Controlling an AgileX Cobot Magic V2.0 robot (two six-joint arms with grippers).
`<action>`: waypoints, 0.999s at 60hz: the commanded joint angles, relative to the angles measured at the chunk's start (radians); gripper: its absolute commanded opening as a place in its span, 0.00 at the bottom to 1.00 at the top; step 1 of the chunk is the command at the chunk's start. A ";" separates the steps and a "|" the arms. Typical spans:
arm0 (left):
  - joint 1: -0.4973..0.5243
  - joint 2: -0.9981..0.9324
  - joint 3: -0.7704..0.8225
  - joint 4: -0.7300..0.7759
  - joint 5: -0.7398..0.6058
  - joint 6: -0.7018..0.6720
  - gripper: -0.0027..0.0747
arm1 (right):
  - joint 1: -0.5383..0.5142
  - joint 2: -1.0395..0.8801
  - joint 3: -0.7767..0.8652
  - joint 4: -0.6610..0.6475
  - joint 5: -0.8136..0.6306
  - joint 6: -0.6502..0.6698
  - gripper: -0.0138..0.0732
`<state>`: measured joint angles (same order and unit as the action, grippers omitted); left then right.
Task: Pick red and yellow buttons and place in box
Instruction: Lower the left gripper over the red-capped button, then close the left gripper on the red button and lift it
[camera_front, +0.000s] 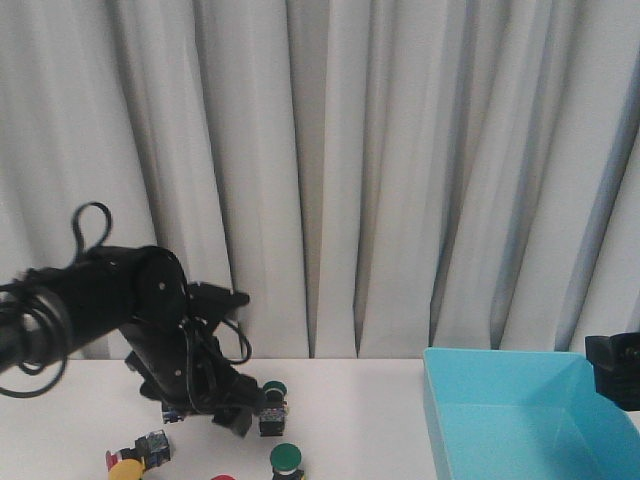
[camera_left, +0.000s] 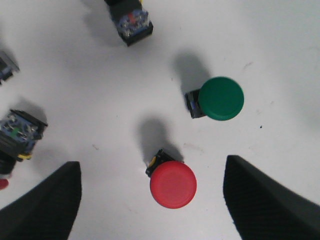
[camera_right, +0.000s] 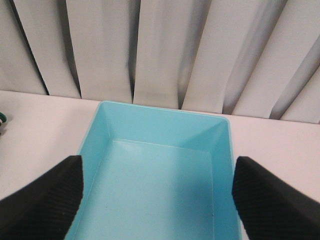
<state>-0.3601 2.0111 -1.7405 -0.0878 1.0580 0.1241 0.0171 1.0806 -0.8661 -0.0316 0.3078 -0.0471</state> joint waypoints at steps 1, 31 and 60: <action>-0.002 -0.002 -0.051 0.007 0.032 -0.042 0.75 | -0.006 -0.014 -0.035 0.002 -0.058 -0.008 0.83; -0.003 0.094 -0.056 -0.021 0.086 -0.056 0.75 | -0.006 -0.014 -0.035 0.010 -0.040 -0.011 0.83; -0.003 0.128 -0.056 -0.082 0.104 -0.033 0.75 | -0.006 -0.014 -0.035 0.010 -0.037 -0.011 0.83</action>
<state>-0.3601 2.2003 -1.7673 -0.1484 1.1754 0.0872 0.0171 1.0806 -0.8661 -0.0221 0.3372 -0.0510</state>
